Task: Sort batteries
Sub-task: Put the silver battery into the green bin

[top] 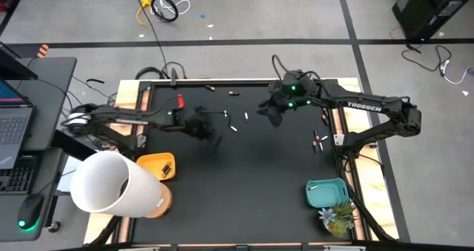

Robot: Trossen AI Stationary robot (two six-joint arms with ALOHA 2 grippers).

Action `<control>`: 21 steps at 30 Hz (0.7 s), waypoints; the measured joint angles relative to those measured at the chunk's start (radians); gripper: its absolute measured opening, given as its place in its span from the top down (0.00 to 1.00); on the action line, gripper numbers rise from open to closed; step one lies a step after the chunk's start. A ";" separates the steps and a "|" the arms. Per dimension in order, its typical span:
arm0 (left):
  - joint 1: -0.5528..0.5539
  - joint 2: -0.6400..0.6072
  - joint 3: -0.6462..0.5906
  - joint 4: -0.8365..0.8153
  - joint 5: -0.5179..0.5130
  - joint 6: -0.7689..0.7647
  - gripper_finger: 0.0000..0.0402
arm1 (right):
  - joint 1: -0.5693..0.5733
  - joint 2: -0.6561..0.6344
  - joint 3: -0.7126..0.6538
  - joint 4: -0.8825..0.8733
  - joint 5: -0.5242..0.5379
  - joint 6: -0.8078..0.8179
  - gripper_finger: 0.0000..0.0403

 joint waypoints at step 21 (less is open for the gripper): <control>0.174 0.224 0.363 -0.094 0.009 0.182 0.66 | -0.100 0.146 0.000 -0.229 0.171 -0.162 0.60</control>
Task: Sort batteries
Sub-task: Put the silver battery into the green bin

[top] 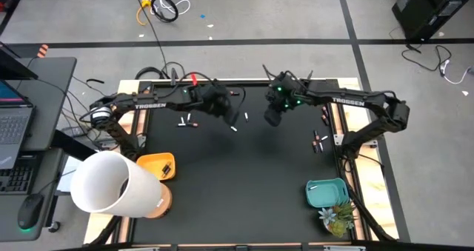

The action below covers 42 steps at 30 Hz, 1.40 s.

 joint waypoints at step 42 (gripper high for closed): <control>0.113 0.000 -0.001 0.097 0.151 0.184 0.66 | -0.561 0.204 -0.074 -0.287 0.147 -0.153 0.60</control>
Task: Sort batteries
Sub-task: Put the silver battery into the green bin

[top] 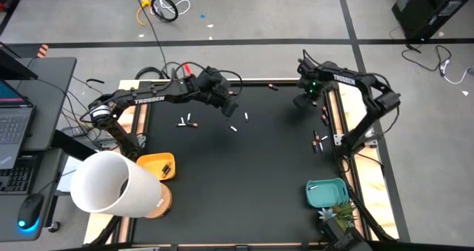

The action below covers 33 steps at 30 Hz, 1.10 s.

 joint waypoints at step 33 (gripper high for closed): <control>-0.027 0.140 0.087 0.153 0.145 0.005 0.66 | 0.087 -0.163 0.070 -0.126 -0.096 0.108 0.65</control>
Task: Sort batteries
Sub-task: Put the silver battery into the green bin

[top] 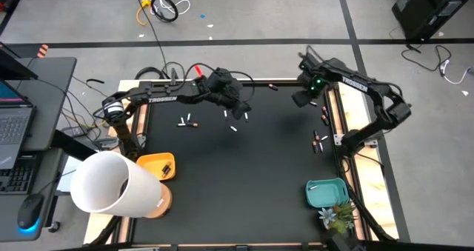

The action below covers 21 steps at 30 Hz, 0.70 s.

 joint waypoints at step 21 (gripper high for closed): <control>0.001 0.000 0.009 -0.171 0.122 0.150 0.66 | 0.103 0.414 0.233 -0.295 0.303 -0.334 0.64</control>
